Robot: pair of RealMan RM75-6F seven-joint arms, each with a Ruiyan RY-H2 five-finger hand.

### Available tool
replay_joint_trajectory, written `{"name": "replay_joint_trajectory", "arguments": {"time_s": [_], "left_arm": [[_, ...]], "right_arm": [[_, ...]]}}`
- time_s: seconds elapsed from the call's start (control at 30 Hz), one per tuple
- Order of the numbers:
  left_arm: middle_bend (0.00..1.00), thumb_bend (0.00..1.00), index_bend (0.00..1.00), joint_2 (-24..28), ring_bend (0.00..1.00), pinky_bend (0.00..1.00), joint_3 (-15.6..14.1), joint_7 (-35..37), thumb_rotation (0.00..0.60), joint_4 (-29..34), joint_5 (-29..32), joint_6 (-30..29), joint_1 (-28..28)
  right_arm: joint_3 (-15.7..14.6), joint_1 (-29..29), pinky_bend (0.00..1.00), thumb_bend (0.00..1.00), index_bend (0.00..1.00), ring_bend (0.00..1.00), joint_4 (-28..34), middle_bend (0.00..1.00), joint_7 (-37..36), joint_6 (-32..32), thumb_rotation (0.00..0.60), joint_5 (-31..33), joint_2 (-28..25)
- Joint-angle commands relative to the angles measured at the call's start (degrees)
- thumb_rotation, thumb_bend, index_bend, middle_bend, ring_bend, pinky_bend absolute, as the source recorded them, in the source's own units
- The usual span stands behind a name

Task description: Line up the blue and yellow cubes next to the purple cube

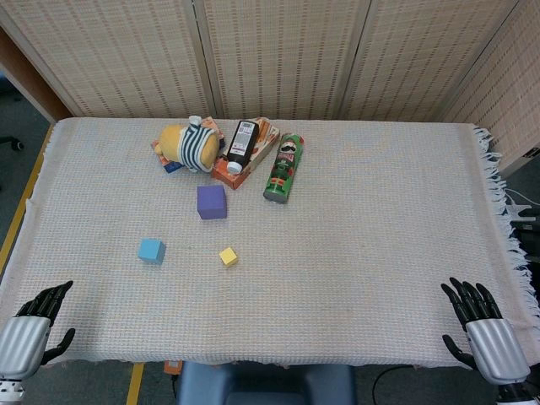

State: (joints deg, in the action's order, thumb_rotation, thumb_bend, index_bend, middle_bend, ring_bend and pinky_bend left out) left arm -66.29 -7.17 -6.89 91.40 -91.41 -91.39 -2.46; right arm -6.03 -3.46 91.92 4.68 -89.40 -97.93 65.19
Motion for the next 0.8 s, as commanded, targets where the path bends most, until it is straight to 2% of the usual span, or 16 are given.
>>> {"name": "replay_joint_trajectory", "arguments": {"time_s": [0.03, 0.1, 0.17, 0.2, 0.27, 0.3, 0.37, 0.47, 0.67, 0.8], "left_arm": [[0.17, 0.35, 0.0, -0.37, 0.17, 0.42, 0.37, 0.36, 0.6, 0.02, -1.7, -0.35, -0.12], [0.29, 0.35, 0.0, -0.08, 0.29, 0.61, 1.25, 0.15, 0.6, 0.67, -3.44, 0.06, -1.46], [0.53, 0.35, 0.0, -0.08, 0.51, 0.85, 3.17, 2.75, 0.6, 2.15, -3.94, 1.91, -4.06], [0.68, 0.35, 0.0, -0.01, 0.65, 0.95, 4.04, 4.45, 0.6, 3.21, -3.2, 3.69, -5.39], [0.91, 0.35, 0.03, 0.53, 0.87, 1.0, 5.57, 9.56, 0.6, 6.31, 0.64, 9.66, -8.34], [0.98, 0.35, 0.07, 0.96, 0.96, 1.0, 6.5, 11.99, 0.6, 8.24, 3.21, 12.58, -9.64], [1.0, 0.35, 0.11, 2.03, 1.0, 1.0, 9.07, 14.04, 0.6, 11.43, 8.59, 18.23, -12.65], [1.0, 0.35, 0.1, 1.8, 1.0, 1.0, 11.91, 10.55, 0.6, 12.76, 14.8, 24.62, -16.71], [1.0, 0.35, 0.07, -4.03, 1.0, 1.0, 15.74, 0.44, 0.6, 9.24, 25.19, 31.51, -23.44], [1.0, 0.35, 0.1, -6.98, 1.0, 1.0, 17.21, -3.91, 0.6, 6.32, 31.73, 34.98, -27.04]], "right_arm": [[-0.15, 0.09, 0.0, 0.04, 0.0, 0.0, 0.28, 0.0, -0.62, 0.17, 0.6, -0.18, -0.29], [-0.14, 0.16, 0.0, 0.04, 0.0, 0.0, 0.16, 0.0, -0.39, 0.5, 0.6, -0.05, -0.16], [-0.2, 0.51, 0.0, 0.04, 0.0, 0.0, 0.1, 0.0, -0.23, 1.4, 0.6, 0.06, 0.03], [-0.18, 0.71, 0.0, 0.04, 0.0, 0.0, 0.11, 0.0, -0.11, 1.87, 0.6, 0.16, 0.12], [-0.1, 1.21, 0.0, 0.04, 0.0, 0.0, 0.27, 0.0, 0.28, 2.92, 0.6, 0.43, 0.23], [-0.02, 1.37, 0.0, 0.04, 0.0, 0.0, 0.34, 0.0, 0.52, 3.24, 0.6, 0.56, 0.25], [0.08, 1.56, 0.0, 0.04, 0.0, 0.0, 0.61, 0.0, 0.77, 3.55, 0.6, 0.69, 0.2], [0.37, 1.7, 0.0, 0.04, 0.0, 0.0, 0.85, 0.0, 0.46, 3.36, 0.6, 0.76, 0.14], [1.16, 1.9, 0.0, 0.04, 0.0, 0.0, 0.92, 0.0, 1.19, 4.23, 0.6, 2.75, 0.43], [1.09, 2.12, 0.0, 0.04, 0.0, 0.0, 0.97, 0.0, 0.82, 4.87, 0.6, 3.08, 0.34]]}}
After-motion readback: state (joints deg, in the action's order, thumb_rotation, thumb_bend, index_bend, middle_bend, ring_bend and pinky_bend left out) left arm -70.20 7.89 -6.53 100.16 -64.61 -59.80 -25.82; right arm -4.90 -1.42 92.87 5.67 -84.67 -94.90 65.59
